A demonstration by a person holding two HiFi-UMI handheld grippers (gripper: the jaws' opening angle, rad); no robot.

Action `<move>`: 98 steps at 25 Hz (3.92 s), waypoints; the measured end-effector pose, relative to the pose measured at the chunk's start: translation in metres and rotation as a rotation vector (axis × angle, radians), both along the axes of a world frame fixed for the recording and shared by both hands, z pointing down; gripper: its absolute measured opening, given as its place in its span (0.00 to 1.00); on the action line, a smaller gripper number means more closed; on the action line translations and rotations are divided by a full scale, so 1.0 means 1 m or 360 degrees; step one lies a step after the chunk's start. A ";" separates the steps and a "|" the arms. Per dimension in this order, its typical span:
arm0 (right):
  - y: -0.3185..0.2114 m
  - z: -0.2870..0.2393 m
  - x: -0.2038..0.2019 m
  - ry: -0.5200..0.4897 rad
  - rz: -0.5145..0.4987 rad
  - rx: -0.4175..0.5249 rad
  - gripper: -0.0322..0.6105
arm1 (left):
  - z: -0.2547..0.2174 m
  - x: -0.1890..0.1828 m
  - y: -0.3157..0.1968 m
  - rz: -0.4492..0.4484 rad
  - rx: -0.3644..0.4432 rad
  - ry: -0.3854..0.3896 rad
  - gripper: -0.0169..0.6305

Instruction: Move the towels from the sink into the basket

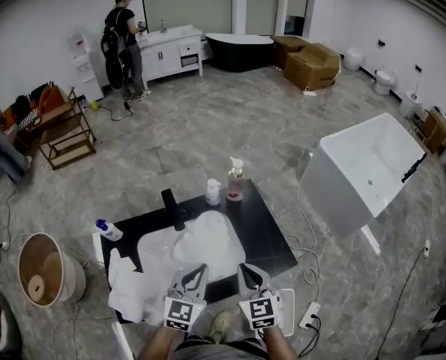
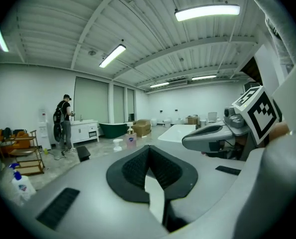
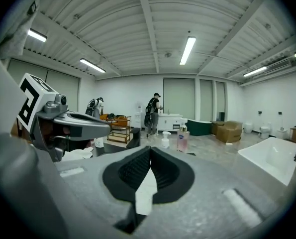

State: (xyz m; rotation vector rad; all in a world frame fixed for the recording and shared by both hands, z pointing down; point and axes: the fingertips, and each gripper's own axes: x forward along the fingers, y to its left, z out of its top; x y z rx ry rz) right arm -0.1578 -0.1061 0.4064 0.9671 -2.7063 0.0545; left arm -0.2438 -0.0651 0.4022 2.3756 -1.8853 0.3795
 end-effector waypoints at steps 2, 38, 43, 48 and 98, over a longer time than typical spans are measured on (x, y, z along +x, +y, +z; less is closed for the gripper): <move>-0.003 0.010 -0.018 0.0017 -0.0063 -0.0017 0.05 | 0.011 -0.018 0.001 -0.0067 -0.0026 0.0006 0.04; -0.097 0.266 -0.196 0.0580 -0.0459 -0.0637 0.79 | 0.165 -0.154 -0.024 -0.0523 -0.0293 0.0182 0.04; -0.102 0.294 -0.203 0.0695 -0.0458 -0.0646 0.84 | 0.174 -0.155 -0.020 -0.0543 -0.0323 0.0200 0.04; -0.110 0.317 -0.207 0.0758 -0.0446 -0.0664 0.88 | 0.181 -0.161 -0.018 -0.0566 -0.0339 0.0198 0.04; -0.100 0.241 -0.203 0.0496 -0.0401 -0.0489 0.29 | 0.112 -0.161 -0.013 -0.0554 -0.0185 0.0095 0.04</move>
